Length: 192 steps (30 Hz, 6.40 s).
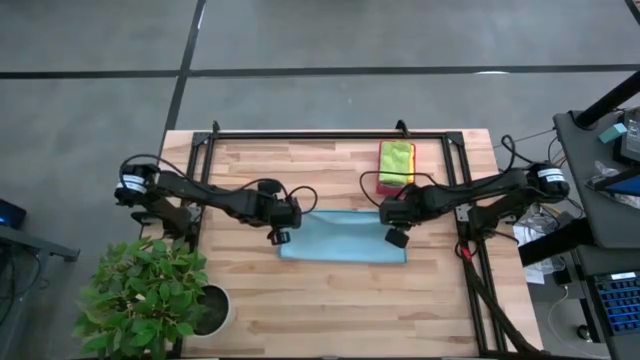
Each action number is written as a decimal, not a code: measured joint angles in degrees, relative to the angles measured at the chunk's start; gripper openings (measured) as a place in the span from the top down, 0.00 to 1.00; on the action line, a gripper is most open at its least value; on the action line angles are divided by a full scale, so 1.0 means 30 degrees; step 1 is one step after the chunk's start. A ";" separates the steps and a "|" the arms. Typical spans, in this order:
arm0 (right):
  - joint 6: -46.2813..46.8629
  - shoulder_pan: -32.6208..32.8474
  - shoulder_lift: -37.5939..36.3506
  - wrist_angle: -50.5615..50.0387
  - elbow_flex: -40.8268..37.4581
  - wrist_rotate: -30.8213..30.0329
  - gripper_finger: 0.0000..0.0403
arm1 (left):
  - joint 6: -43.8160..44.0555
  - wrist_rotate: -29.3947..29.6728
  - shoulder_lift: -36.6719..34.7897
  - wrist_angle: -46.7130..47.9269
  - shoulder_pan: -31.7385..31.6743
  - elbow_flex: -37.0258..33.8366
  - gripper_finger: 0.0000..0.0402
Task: Fold microfiber towels
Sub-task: Fold the blue microfiber towel
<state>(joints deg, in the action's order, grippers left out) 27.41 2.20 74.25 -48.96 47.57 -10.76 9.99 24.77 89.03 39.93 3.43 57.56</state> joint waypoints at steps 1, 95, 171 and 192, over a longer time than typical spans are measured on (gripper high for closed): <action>-0.0051 0.0000 0.0157 0.0007 0.0000 -0.0002 0.98 | 0.0011 -0.0007 0.0074 0.0028 -0.0006 -0.0003 1.00; 0.6426 -0.1090 -0.0377 0.7324 -0.4789 0.4293 0.55 | 0.7064 -0.7088 0.3170 -0.0149 0.5417 0.0430 0.73; 0.5641 -0.0102 0.6881 0.6147 0.6583 0.3220 0.98 | 0.5831 0.0692 0.2521 -1.2273 0.6097 -0.5236 0.73; 0.5352 -0.0109 1.0976 0.6500 1.0606 0.3089 0.98 | 0.5479 0.0918 0.2526 -1.4030 0.6095 -0.5734 0.73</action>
<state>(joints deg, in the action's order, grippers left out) 43.47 1.87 107.18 -29.46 79.39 -1.50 26.43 27.53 96.61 -2.16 21.71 40.36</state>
